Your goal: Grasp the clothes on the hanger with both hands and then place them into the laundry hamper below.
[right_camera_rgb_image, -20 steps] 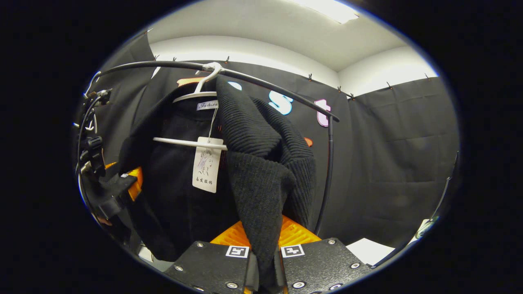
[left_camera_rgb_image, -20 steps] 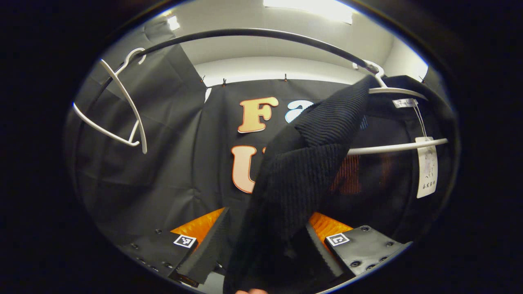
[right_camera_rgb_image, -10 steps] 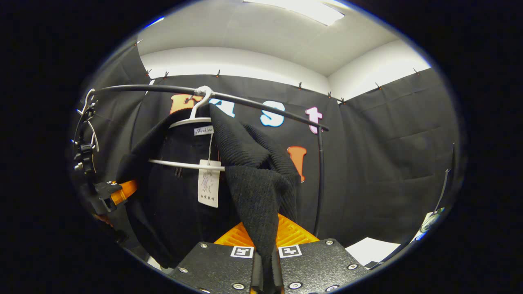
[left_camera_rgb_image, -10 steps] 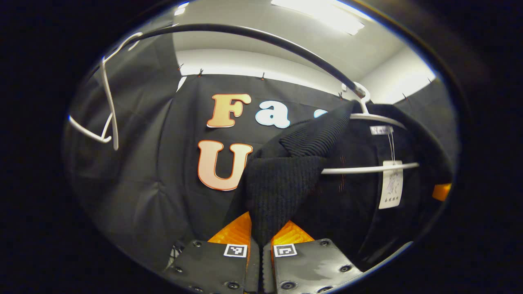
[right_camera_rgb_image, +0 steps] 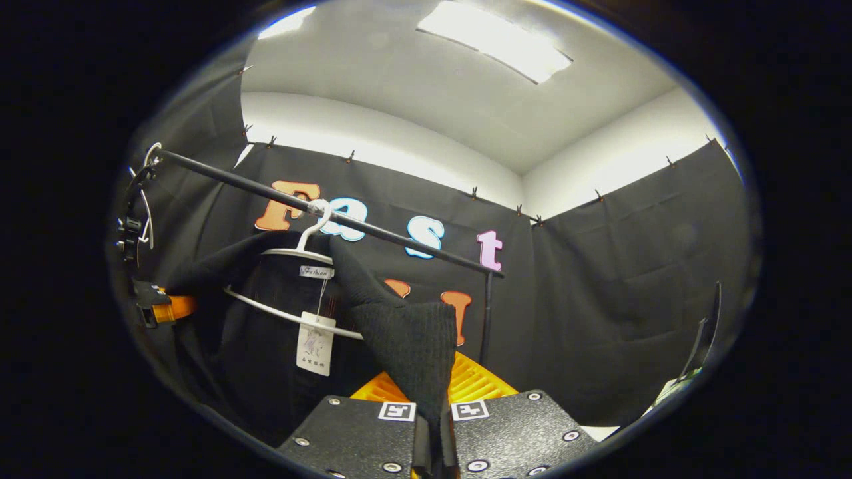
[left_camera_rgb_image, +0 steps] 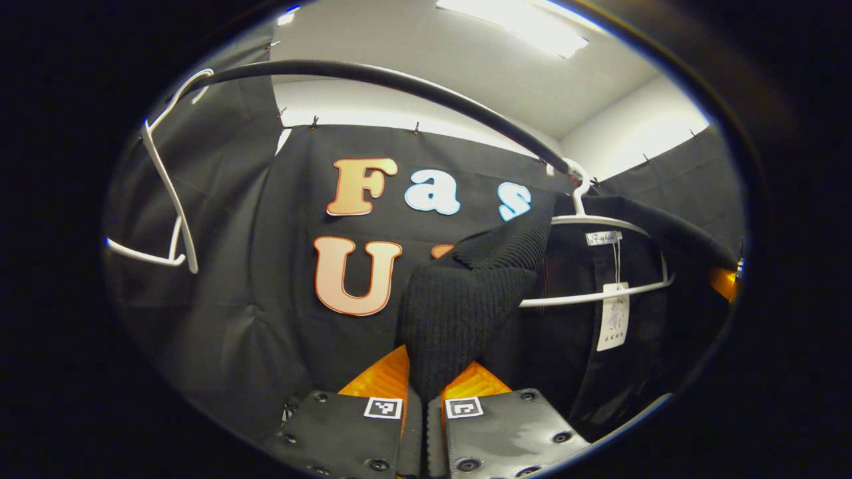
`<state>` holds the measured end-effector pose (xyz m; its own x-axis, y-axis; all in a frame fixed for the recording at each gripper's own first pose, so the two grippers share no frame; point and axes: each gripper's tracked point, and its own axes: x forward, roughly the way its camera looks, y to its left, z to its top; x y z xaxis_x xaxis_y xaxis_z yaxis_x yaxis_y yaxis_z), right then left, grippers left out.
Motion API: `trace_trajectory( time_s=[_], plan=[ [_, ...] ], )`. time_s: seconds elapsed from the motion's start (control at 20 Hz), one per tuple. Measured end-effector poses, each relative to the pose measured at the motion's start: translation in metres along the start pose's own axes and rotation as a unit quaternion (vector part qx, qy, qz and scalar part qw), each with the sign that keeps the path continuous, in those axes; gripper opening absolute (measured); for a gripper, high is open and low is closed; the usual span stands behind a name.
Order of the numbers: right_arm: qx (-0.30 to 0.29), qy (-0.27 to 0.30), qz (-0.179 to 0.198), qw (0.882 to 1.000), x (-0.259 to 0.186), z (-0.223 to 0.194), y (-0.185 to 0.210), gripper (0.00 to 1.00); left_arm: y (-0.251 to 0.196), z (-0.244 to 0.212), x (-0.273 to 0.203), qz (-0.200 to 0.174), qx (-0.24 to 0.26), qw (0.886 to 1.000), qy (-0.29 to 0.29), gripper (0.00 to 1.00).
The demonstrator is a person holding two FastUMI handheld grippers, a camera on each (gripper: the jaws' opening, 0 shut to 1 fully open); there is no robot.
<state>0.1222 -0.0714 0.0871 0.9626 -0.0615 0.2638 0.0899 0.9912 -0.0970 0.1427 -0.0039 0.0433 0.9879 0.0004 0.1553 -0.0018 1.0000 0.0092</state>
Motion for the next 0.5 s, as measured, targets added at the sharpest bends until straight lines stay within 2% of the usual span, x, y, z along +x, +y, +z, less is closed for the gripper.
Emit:
trace_trajectory(
  time_s=[0.15, 0.3, 0.4, 0.5],
  plan=[
    [-0.003, -0.017, 0.001, 1.000, -0.003, 0.014, -0.005, 0.06, 0.006, 0.020, -0.002, -0.003, -0.035, 0.999, -0.021, 0.10],
    [-0.019, -0.032, -0.002, 0.999, 0.003, 0.031, -0.017, 0.05, 0.019, 0.038, -0.001, 0.009, -0.040, 0.998, -0.038, 0.10],
    [-0.019, -0.035, -0.002, 0.999, 0.006, 0.039, -0.020, 0.06, 0.021, 0.042, 0.005, 0.009, -0.019, 0.999, -0.031, 0.13],
    [-0.005, -0.033, -0.001, 0.999, 0.009, 0.040, -0.022, 0.06, 0.025, 0.048, 0.010, 0.015, 0.003, 0.999, -0.029, 0.10]
  ],
)
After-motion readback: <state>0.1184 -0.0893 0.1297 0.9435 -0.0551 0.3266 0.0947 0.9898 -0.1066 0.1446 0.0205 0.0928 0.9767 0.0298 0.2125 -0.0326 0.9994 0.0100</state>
